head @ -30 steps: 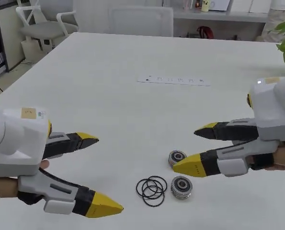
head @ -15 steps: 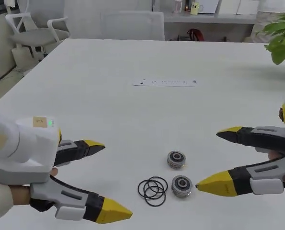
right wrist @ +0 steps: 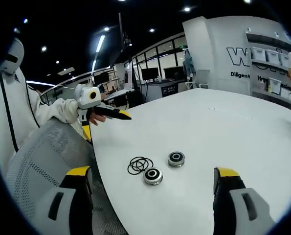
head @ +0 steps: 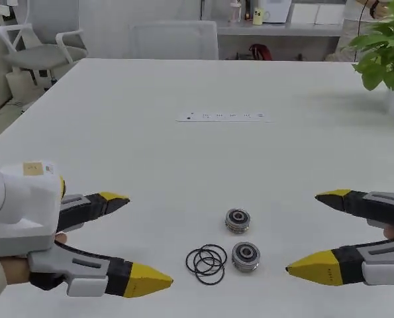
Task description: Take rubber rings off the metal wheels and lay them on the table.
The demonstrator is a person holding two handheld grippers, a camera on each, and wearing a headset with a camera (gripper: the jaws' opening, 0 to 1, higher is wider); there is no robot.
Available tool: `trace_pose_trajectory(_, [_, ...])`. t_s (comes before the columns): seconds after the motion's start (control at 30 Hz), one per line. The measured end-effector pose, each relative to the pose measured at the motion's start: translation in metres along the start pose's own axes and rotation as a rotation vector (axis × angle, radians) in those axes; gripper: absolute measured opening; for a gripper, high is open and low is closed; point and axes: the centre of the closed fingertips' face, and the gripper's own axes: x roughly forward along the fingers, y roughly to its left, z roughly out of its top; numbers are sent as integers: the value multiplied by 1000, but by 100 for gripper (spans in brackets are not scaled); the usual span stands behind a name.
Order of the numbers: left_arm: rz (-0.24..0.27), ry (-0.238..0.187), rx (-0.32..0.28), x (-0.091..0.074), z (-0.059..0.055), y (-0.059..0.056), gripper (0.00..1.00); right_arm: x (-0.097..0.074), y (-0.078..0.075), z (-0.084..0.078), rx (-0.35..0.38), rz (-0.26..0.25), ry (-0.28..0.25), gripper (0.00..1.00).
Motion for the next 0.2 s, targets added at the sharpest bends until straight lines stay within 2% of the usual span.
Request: trace_pose_trajectory(0.2, [8, -6, -14, -1, -3, 2, 100, -5, -2, -19, 31, -21, 9, 100])
